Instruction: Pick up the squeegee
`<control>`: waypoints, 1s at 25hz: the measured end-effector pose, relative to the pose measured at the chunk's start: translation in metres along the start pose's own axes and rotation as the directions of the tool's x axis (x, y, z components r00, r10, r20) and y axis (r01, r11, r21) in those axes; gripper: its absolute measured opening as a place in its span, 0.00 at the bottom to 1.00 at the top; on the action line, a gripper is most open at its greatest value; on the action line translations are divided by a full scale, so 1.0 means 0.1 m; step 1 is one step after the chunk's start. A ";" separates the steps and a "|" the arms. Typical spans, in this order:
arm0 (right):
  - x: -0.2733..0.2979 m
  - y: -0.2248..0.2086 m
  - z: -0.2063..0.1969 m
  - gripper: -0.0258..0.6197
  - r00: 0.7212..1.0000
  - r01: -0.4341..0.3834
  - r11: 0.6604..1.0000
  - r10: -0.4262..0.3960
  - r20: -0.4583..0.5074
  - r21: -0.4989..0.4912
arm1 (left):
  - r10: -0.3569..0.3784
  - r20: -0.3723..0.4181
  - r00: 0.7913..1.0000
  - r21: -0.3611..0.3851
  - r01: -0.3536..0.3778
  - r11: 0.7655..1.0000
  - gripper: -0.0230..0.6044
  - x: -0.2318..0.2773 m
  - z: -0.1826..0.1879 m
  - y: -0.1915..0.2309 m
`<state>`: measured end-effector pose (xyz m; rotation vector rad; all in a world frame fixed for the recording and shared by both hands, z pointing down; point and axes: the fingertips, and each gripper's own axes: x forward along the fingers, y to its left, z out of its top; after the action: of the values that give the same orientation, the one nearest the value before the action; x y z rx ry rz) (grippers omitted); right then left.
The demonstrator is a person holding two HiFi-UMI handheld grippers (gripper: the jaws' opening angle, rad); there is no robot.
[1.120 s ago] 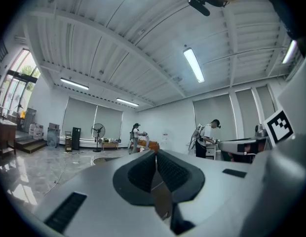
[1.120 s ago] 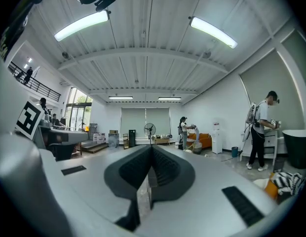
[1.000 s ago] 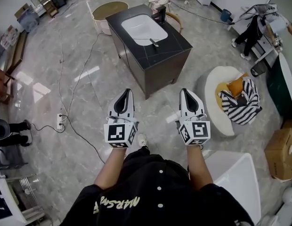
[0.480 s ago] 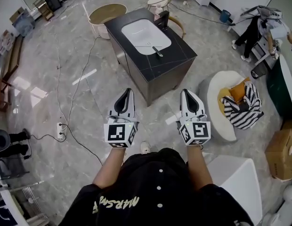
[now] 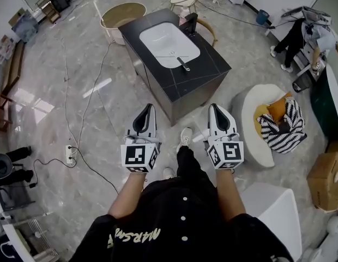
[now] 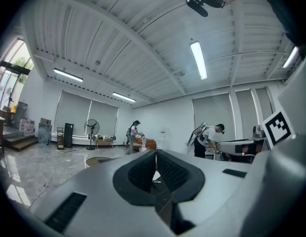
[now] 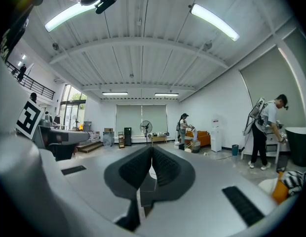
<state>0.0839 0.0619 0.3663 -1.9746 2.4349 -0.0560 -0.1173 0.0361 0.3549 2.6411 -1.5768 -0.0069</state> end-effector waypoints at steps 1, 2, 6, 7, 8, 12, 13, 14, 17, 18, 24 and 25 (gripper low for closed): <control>0.09 -0.03 -0.01 0.04 1.000 -0.003 1.000 0.003 0.000 0.001 | 0.003 0.001 1.000 0.000 -0.003 1.000 0.07 0.07 0.00 0.03; 0.18 -0.06 -0.02 0.04 1.000 -0.005 1.000 0.005 0.001 0.003 | 0.006 0.001 1.000 0.001 -0.006 1.000 0.07 0.15 -0.01 0.07; 0.58 -0.24 -0.04 0.04 1.000 -0.012 1.000 0.012 0.005 0.009 | 0.016 -0.007 1.000 0.013 -0.016 1.000 0.07 0.52 -0.02 0.18; 0.69 -0.28 -0.04 0.04 1.000 -0.014 1.000 0.014 0.006 0.010 | 0.020 -0.010 1.000 0.016 -0.020 1.000 0.07 0.62 -0.03 0.22; 0.80 -0.33 -0.04 0.04 1.000 -0.017 1.000 0.017 0.007 0.012 | 0.025 -0.012 1.000 0.018 -0.024 1.000 0.07 0.73 -0.04 0.25; 1.24 -0.55 -0.04 0.04 1.000 -0.030 0.999 0.030 0.007 0.016 | 0.037 -0.009 0.999 0.016 -0.036 0.999 0.07 1.19 -0.02 0.35; 1.34 -0.62 -0.02 0.04 0.999 -0.034 0.999 0.034 0.008 0.016 | 0.039 -0.008 0.999 0.015 -0.038 0.999 0.07 1.30 -0.01 0.36; 1.45 -0.68 0.00 0.04 0.999 -0.037 0.999 0.037 0.009 0.014 | 0.041 -0.006 0.999 0.015 -0.041 0.999 0.07 1.42 0.01 0.37; 1.78 -0.84 0.09 0.04 0.999 -0.050 0.999 0.050 0.015 0.010 | 0.058 0.000 0.998 0.016 -0.058 0.998 0.07 1.74 0.10 0.47; 1.89 -0.89 0.12 0.04 0.998 -0.055 0.998 0.055 0.015 0.009 | 0.065 0.002 0.998 0.016 -0.065 0.998 0.07 1.85 0.12 0.50; 2.43 -1.22 0.24 0.04 0.997 -0.080 0.997 0.080 0.020 0.004 | 0.092 0.017 0.996 0.018 -0.093 0.996 0.07 2.43 0.26 0.58; 2.52 -1.27 0.26 0.04 0.996 -0.085 0.996 0.085 0.021 0.003 | 0.097 0.019 0.995 0.018 -0.097 0.995 0.07 2.52 0.28 0.60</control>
<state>0.1563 -0.2109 0.3486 -1.8577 2.5007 -0.0387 -0.0512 -0.2153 0.3383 2.5826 -1.7177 -0.0117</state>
